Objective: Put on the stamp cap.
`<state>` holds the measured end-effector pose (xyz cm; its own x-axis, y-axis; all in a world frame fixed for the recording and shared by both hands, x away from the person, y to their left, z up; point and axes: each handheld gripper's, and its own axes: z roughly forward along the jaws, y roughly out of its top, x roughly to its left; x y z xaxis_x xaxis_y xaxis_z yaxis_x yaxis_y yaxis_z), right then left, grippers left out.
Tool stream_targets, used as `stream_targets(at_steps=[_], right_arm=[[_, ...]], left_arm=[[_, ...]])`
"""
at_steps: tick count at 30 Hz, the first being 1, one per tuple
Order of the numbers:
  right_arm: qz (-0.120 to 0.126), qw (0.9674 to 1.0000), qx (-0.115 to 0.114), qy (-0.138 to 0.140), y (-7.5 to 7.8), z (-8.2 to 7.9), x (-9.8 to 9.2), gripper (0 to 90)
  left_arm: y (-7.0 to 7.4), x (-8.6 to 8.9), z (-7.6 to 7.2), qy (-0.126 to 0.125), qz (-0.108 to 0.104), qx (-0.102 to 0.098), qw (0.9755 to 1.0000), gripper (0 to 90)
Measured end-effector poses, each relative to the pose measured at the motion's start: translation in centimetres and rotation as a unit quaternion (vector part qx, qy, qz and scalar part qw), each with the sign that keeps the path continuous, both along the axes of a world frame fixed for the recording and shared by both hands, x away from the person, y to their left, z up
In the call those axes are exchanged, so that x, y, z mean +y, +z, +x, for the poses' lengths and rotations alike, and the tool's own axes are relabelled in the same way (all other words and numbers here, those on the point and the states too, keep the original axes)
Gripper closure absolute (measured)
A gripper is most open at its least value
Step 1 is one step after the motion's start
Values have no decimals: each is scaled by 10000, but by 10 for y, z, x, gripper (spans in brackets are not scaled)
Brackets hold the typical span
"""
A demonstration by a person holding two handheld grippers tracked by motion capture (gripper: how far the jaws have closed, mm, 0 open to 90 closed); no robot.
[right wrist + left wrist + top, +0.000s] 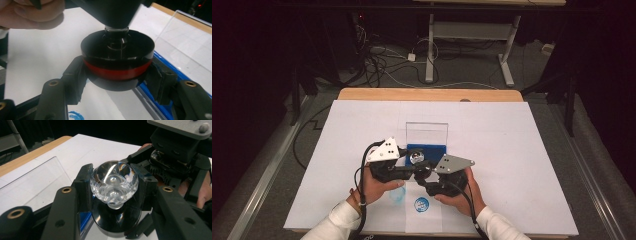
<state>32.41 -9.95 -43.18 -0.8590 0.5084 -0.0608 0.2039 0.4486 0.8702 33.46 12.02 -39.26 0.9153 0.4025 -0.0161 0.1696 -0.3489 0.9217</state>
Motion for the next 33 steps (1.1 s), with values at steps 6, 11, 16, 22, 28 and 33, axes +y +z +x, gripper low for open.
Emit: stream_targets(at_steps=[6,11,16,22,28,33], right_arm=[[-118,9999,-24,46,0,-3,2,389],[-207,9998,-18,27,-1,-3,1,390],[-277,9996,-3,17,-1,-3,1,390],[-333,9994,-117,30,1,-6,2,391],[-309,9993,-169,92,2,-6,0,389],[-302,9992,-259,71,0,-7,0,385]], left_arm=[[-1,-4,-1,-66,130,-29,9999,542],[-2,-3,1,-87,171,97,9998,543],[-5,-1,5,-126,78,312,9994,543],[-8,3,8,-207,-169,529,9982,543],[-5,2,6,-160,-144,462,9987,543],[-1,-4,-1,-92,162,201,9996,543]])
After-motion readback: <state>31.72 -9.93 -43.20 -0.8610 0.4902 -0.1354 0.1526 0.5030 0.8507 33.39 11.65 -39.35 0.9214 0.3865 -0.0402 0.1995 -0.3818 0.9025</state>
